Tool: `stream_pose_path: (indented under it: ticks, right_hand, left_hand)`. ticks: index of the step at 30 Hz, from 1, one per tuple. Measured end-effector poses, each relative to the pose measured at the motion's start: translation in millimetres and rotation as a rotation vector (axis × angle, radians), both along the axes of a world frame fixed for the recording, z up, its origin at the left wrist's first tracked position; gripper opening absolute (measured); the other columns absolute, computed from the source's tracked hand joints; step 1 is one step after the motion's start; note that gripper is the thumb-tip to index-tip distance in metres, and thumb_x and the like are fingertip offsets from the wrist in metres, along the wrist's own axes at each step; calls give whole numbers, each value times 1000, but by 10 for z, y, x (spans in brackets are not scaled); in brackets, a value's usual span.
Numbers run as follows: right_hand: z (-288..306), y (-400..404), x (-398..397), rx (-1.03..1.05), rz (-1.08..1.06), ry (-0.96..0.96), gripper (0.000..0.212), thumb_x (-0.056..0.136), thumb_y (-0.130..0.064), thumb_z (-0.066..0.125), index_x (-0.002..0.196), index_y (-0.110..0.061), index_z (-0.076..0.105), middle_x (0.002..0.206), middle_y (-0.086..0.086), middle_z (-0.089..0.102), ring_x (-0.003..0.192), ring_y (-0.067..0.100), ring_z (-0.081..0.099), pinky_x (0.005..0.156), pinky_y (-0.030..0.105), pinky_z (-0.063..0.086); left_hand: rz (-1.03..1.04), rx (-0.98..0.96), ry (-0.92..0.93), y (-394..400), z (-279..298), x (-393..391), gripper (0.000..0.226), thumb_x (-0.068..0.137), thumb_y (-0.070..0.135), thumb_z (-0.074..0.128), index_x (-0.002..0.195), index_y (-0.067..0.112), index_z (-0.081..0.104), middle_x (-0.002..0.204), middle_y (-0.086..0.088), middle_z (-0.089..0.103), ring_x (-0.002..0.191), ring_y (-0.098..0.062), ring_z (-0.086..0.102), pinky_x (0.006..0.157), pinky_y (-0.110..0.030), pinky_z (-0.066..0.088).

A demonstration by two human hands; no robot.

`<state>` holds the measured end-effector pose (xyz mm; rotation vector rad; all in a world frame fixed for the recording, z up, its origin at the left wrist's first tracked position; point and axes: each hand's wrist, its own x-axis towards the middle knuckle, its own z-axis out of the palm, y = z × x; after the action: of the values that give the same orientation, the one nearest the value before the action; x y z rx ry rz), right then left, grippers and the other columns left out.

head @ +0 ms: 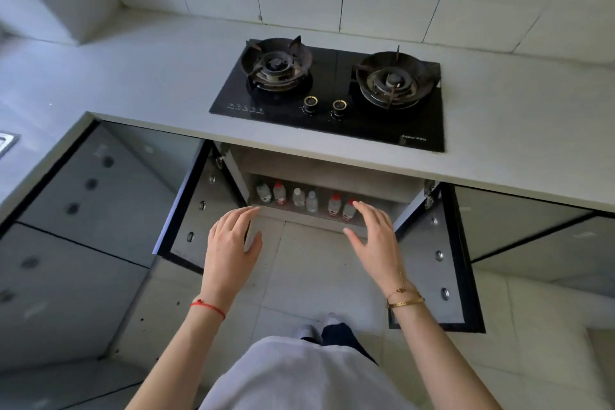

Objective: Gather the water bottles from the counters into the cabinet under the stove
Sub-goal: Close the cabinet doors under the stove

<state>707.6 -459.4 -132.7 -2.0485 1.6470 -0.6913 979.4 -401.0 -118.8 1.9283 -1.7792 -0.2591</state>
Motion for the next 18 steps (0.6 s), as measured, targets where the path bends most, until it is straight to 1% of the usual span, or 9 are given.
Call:
stream_pose_path:
  ticks: [3,6,11,14,18]
  right_hand:
    - [53,31,-33,-18,17,-4,54,89,-27,64,139,-15,46,137,2,52,132,17,40,108,24,29]
    - [114,43,-57,-29,48,-18,53,89,-27,65,137,-14,47,136,1,52,131,17,40,106,22,28]
    - [194,50,-78,-23,130,-28,53,89,-28,65,137,-14,48,137,1,52,132,17,41,107,26,34]
    - [210,24,-43,-30,204,-35,52,89,-27,65,137,-15,49,136,1,53,130,17,42,108,30,38]
    - [217,-12,85,-22,288,-54,51,89,-27,65,135,-16,49,136,0,53,130,15,41,106,26,37]
  left_hand:
    - [40,-16,-4,139,54,-46,42,85,16,65,126,20,60,127,0,63,120,-24,57,101,-48,47]
    - [84,-36,-14,268,126,-136,42,84,14,68,125,17,61,125,-2,64,119,-26,58,100,-49,48]
    - [180,-85,-2,476,212,-295,42,85,11,69,125,17,60,124,-3,65,116,-26,59,100,-48,49]
    - [235,-131,-3,590,227,-348,43,81,6,70,123,14,60,122,-5,65,115,-27,60,99,-47,49]
    - [338,-135,0,758,225,-354,46,80,5,71,124,14,61,123,-3,65,117,-25,59,102,-41,46]
